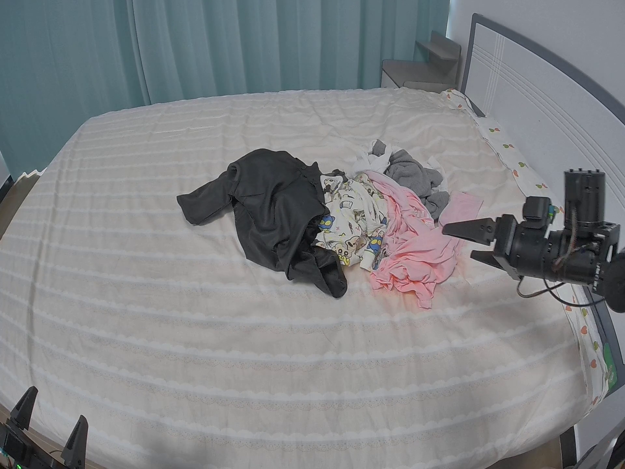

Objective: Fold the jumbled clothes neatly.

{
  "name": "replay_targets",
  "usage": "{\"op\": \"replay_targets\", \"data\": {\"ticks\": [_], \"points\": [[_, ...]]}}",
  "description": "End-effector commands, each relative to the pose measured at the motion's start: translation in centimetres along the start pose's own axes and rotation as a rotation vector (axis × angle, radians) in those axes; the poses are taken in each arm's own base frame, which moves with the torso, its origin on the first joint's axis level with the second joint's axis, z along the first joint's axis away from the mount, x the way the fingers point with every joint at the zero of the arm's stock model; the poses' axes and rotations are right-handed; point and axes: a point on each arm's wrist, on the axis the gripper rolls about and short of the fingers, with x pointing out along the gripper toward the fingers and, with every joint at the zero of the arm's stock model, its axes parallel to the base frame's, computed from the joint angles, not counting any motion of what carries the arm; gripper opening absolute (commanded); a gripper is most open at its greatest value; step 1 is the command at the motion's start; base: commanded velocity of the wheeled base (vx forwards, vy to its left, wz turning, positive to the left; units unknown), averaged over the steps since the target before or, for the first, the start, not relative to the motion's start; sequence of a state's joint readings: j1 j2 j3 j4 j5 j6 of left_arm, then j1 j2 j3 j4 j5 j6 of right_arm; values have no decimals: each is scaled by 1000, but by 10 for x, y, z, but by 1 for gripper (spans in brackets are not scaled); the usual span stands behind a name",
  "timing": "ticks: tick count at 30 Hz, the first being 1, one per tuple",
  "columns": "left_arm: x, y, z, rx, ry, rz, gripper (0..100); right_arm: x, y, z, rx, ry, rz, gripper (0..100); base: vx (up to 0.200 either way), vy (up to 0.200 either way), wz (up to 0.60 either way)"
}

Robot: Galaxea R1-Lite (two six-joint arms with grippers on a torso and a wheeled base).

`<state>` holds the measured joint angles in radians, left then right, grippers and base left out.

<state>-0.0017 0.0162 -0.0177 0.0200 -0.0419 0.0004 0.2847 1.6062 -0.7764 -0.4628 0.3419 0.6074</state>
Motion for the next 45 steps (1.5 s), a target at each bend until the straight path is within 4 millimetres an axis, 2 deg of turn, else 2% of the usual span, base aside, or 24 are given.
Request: {"op": "replay_targets", "data": {"ticks": [1,3,6,16,29,35,40,45], "points": [[0,0,-3,0,-6,-1,100,76,-23,4,36,45,-22,100,0,0,0],[0,0,-3,0,-6,-1,100,87,-25,6,32,30,-26,100,0,0,0],[0,0,-3,0,-6,-1,100,116,-27,7,20,7,-53,100,0,0,0],[0,0,-3,-2,-5,-1,100,193,-32,0,-9,-52,-121,100,0,0,0],[0,0,-3,-3,-5,1,100,236,-49,-11,7,-69,-150,100,0,0,0],[0,0,-3,-5,-5,1,100,250,-45,-8,76,-51,-158,100,0,0,0],[0,0,-3,-13,-5,2,100,273,-57,-10,83,-77,-211,100,0,0,0],[0,0,-3,-13,-5,2,100,287,-67,-18,86,-69,-242,100,0,0,0]]}}
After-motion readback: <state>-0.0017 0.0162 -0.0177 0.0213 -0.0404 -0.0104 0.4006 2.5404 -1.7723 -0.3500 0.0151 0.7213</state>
